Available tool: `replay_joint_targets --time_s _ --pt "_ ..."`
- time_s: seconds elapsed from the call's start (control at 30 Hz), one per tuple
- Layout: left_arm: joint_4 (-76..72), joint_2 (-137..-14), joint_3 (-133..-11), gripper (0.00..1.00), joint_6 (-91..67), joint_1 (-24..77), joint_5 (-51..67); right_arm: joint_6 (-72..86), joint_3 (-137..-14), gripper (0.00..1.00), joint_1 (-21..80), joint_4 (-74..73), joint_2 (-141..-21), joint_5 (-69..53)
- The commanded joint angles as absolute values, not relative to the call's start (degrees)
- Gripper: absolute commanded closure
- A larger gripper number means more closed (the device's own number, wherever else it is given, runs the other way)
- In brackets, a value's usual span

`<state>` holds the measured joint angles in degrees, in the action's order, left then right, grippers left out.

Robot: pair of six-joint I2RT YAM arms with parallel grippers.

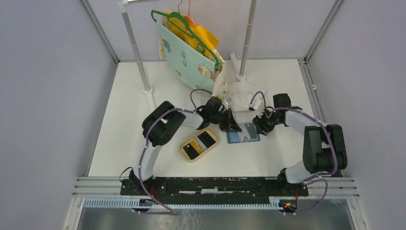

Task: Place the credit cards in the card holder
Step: Insert the credit card into the card holder.

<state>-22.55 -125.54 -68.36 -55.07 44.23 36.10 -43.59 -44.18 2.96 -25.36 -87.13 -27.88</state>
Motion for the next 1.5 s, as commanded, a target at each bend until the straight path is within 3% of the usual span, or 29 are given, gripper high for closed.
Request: replay_joint_targets --time_s 0.0,0.8,1.23,1.37,1.47 --pt "-16.1 -127.6 -68.4 0.98 -55.4 44.3 35.3 -43.2 -46.2 0.44 5.1 -24.0 -88.3 -28.7" --pt "-15.8 -128.3 -68.8 0.97 -58.0 43.4 37.3 -40.2 -45.5 0.50 9.4 -21.5 -88.3 -26.3" --pt "-16.8 -128.8 -68.3 0.88 -58.5 43.4 37.0 -45.1 -46.3 0.36 8.7 -23.3 -77.7 -23.8" --pt "-16.8 -128.8 -68.3 0.85 -58.5 43.4 36.9 -49.8 -46.1 0.35 8.9 -25.3 -73.1 -28.4" --pt "-16.8 -128.8 -68.4 0.84 -58.4 43.4 36.9 -55.5 -44.9 0.39 9.8 -27.4 -71.2 -39.8"
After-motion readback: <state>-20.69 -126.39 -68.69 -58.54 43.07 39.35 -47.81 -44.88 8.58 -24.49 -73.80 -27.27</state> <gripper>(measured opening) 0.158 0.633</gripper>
